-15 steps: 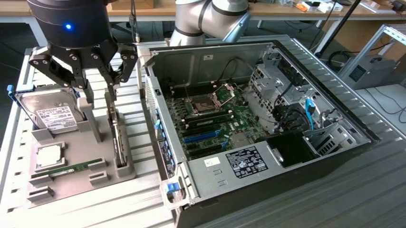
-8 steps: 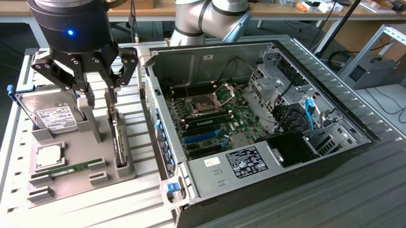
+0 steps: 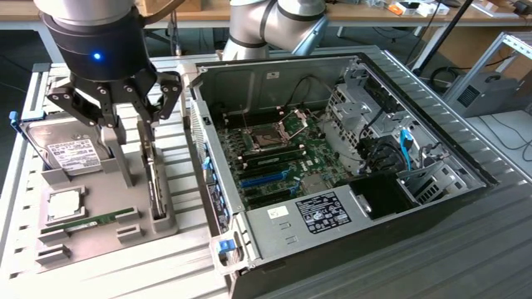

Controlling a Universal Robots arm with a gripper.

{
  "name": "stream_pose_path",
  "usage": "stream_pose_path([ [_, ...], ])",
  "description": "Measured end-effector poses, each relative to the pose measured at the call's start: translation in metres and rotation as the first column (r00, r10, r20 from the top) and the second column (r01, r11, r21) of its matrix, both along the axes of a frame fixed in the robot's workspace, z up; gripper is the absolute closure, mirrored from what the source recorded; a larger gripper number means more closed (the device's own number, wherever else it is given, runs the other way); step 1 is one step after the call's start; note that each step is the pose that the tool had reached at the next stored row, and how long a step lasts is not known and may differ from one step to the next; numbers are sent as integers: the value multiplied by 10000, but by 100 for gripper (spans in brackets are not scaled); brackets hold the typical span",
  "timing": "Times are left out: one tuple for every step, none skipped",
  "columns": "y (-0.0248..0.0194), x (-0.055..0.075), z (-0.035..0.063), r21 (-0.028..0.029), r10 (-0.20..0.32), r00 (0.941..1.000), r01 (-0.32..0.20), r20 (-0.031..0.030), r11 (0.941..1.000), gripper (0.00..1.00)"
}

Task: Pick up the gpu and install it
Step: 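Pick up the gpu and move the gpu toward the slot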

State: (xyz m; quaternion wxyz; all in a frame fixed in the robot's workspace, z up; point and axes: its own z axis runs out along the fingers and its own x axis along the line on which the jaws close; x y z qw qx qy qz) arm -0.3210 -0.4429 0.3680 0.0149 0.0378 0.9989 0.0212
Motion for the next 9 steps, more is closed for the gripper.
stream_pose_path([
  [0, 0, -18, 0, 0, 10000, 0, 0, 10000, 58],
  [0, 0, -35, 0, 0, 10000, 0, 0, 10000, 58],
  [0, 0, -55, 0, 0, 10000, 0, 0, 10000, 58],
  [0, 0, -72, 0, 0, 10000, 0, 1, 10000, 58],
  [0, 0, -90, 0, 0, 10000, 0, 0, 10000, 58],
  [0, 0, -108, 0, 0, 10000, 0, 0, 10000, 58],
  [0, 0, -128, -1, 0, 10000, 0, 0, 10000, 58],
  [0, 0, -154, -1, 0, 10000, 0, -1, 10000, 58],
  [0, 0, -171, 0, 0, 10000, 0, 1, 10000, 58],
])
